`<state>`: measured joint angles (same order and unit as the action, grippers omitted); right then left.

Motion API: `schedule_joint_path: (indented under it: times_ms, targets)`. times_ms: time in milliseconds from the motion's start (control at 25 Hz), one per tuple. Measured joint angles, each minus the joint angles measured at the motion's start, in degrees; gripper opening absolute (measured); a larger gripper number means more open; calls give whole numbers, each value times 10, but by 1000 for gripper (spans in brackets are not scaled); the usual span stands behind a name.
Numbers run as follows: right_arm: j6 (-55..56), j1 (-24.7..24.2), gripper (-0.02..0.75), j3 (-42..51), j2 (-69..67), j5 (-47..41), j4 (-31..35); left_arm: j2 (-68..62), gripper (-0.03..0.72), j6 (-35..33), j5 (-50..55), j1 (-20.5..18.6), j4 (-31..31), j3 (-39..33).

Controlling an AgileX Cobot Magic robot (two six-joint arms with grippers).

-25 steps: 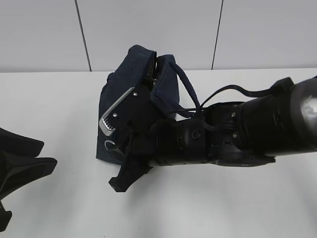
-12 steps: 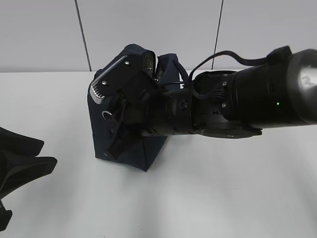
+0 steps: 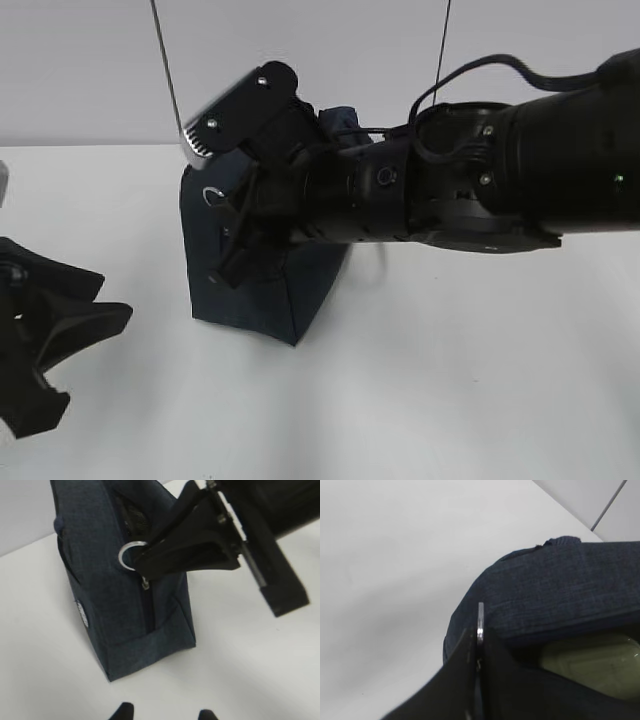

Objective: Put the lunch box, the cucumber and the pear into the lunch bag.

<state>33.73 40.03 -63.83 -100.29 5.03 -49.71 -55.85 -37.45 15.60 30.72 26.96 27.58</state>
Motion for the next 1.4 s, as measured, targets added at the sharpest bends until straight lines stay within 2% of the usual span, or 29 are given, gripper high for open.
schedule_joint_path:
  times_ms: [400, 560, 680, 760, 840, 920, 1000, 1080, 1160, 1320, 1400]
  targets:
    - [0, 0, 0, 0, 10, -11, 0, -92, 242, -3, -85, 0, 9, 18]
    - [0, 0, 0, 0, 10, -11, 0, -112, 242, -10, -40, 0, 29, 50]
    - [0, 0, 0, 0, 10, -12, 0, -127, 242, -51, 15, 0, 63, 76]
    - [0, 0, 0, 0, 10, -12, 0, -132, 242, -112, 39, -4, 124, 85]
    - [0, 0, 0, 0, 10, -12, 0, -135, 242, -209, 77, -24, 232, 91]
    - [0, 0, 0, 0, 10, -12, 0, -142, 242, -323, 138, -72, 335, 91]
    - [0, 0, 0, 0, 10, -12, 0, -148, 242, -396, 168, -128, 413, 91]
    - [0, 0, 0, 0, 10, -13, 0, -151, 242, -460, 168, -184, 448, 92]
    - [0, 0, 0, 0, 10, -13, 0, -155, 242, -512, 171, -209, 456, 92]
    - [0, 0, 0, 0, 10, -14, 0, -187, 242, -587, 163, -200, 463, 92]
    - [0, 0, 0, 0, 10, -14, 0, -215, 242, -627, 161, -198, 486, 92]
